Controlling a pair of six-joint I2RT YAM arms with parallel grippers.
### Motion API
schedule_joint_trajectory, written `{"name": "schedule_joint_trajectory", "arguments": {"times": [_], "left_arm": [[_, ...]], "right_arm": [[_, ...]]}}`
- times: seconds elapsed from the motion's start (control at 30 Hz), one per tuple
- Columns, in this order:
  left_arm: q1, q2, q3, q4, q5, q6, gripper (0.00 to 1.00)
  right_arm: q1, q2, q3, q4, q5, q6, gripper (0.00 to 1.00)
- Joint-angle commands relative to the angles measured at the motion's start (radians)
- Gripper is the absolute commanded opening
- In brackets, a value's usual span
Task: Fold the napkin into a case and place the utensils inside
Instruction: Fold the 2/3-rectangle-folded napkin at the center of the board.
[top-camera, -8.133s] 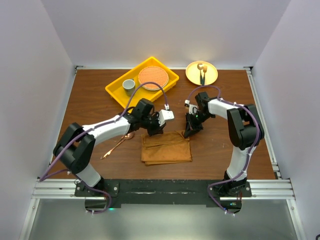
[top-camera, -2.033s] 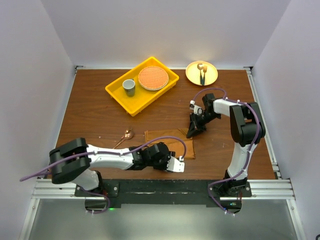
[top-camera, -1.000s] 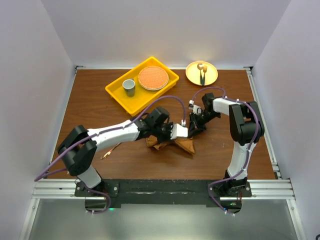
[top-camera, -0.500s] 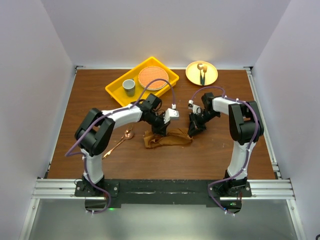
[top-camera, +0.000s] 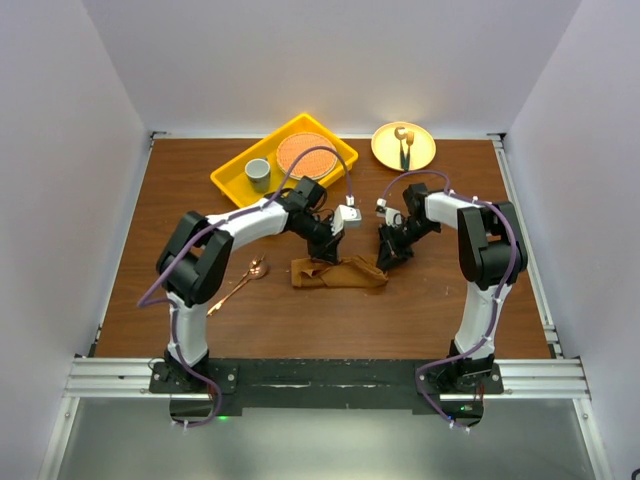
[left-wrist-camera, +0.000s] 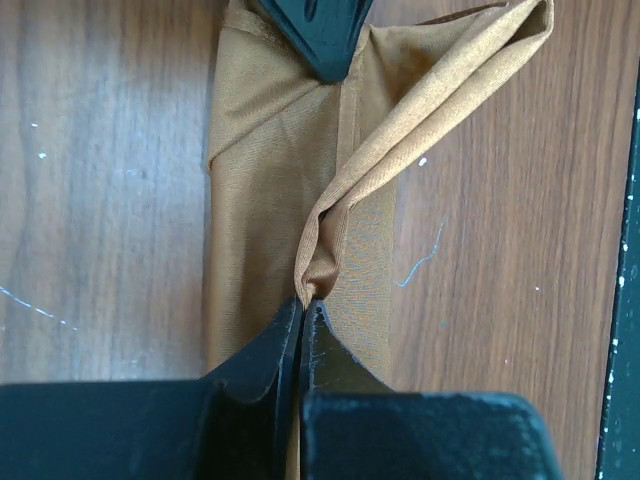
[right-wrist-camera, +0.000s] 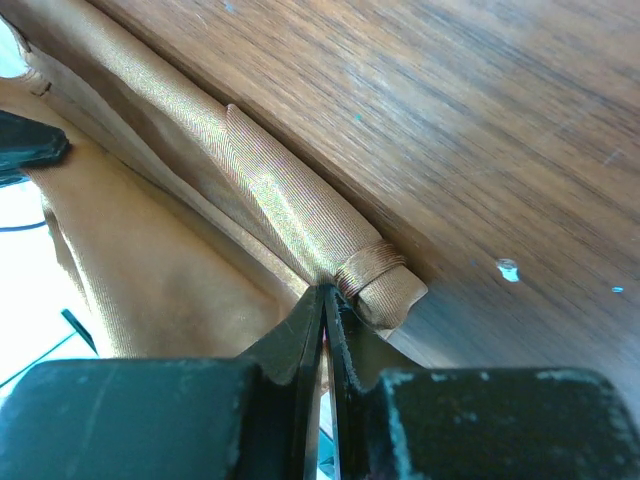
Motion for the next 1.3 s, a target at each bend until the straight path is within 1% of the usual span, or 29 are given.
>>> {"name": "schedule_joint_trajectory", "arguments": {"times": [0.0,0.2,0.37,0.43,0.5,0.63,0.67,0.73,0.77,0.83,0.93,1.03,1.17,1.27], "left_arm": [[0.015,0.056,0.033,-0.027,0.013,0.01,0.0],[0.024,0.11,0.026,-0.027,-0.006,0.022,0.0],[0.035,0.136,0.027,-0.037,-0.009,0.033,0.0],[0.036,0.14,0.03,-0.042,-0.001,0.038,0.0],[0.039,0.14,0.033,-0.05,0.0,0.039,0.0],[0.038,0.148,0.035,-0.057,0.005,0.051,0.0],[0.039,0.148,0.038,-0.057,0.006,0.05,0.0],[0.038,0.149,0.036,-0.062,0.008,0.054,0.0],[0.039,0.151,0.036,-0.063,0.009,0.056,0.0],[0.04,0.154,0.036,-0.065,0.009,0.061,0.0],[0.041,0.154,0.039,-0.067,0.011,0.064,0.0],[0.043,0.157,0.041,-0.067,0.013,0.064,0.0],[0.044,0.157,0.038,-0.068,0.017,0.068,0.0],[0.047,0.157,0.03,-0.068,0.019,0.073,0.0]], "right_arm": [[-0.003,0.045,0.01,0.083,0.164,-0.075,0.1],[-0.003,0.029,0.053,0.043,0.126,-0.084,0.13],[-0.004,-0.037,0.119,-0.029,0.04,-0.087,0.19],[-0.007,-0.064,0.14,-0.043,0.026,-0.092,0.23],[-0.01,-0.096,0.156,-0.065,0.024,-0.099,0.25],[-0.032,-0.116,0.194,-0.103,0.003,-0.124,0.3],[-0.044,-0.12,0.199,-0.112,-0.018,-0.133,0.36],[-0.058,-0.124,0.214,-0.126,-0.054,-0.15,0.43],[-0.064,-0.127,0.217,-0.14,-0.074,-0.168,0.49],[-0.064,-0.135,0.217,-0.155,-0.117,-0.196,0.52],[-0.059,-0.136,0.207,-0.157,-0.177,-0.211,0.53],[-0.02,-0.141,0.2,-0.167,-0.206,-0.231,0.52],[0.02,-0.146,0.174,-0.141,-0.197,-0.231,0.51],[0.03,-0.127,0.165,-0.111,-0.152,-0.225,0.52]]}}
